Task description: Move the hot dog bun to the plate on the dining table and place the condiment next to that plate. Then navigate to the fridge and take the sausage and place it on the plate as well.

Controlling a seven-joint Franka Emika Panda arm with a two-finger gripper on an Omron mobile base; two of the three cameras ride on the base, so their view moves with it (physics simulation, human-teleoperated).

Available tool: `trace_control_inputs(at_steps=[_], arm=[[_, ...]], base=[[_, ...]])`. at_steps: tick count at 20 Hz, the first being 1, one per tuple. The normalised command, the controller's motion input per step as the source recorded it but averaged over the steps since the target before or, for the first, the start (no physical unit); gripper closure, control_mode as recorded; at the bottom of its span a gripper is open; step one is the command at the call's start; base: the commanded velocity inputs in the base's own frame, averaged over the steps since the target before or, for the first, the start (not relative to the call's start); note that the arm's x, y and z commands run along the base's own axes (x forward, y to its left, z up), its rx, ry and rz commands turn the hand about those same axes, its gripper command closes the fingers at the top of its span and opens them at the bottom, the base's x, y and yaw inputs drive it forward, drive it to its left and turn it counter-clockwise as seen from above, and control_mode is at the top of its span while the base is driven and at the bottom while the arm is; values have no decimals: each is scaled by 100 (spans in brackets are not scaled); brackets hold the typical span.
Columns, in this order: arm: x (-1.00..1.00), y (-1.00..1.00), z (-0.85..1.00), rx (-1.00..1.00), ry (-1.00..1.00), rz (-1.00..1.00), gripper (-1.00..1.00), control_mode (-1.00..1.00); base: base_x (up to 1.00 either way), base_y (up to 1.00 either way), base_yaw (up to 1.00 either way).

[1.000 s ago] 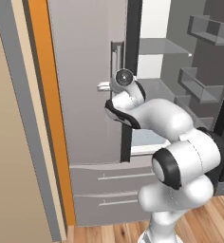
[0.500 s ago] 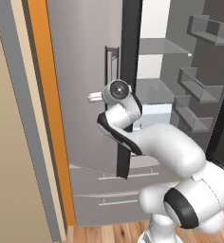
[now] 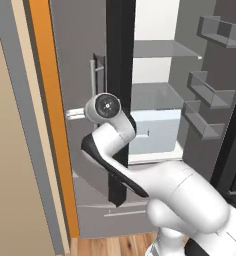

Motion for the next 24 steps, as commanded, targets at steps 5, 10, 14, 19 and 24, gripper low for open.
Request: trace_control_inputs(at_steps=[5,10,14,19,24], arm=[[-100,-5,58,2,4,1,-100,-100],[-100,-100,46,4,-3,-3,-100,-100],[-63,-100,9,0,0,-17,-100,-100],[-3,-100,0,-9,0,-21,-100,-100],[27,-100,0,-4,0,-17,-100,-100]], base=[[0,0,0],[0,0,0],[0,0,0],[0,0,0],[0,0,0]])
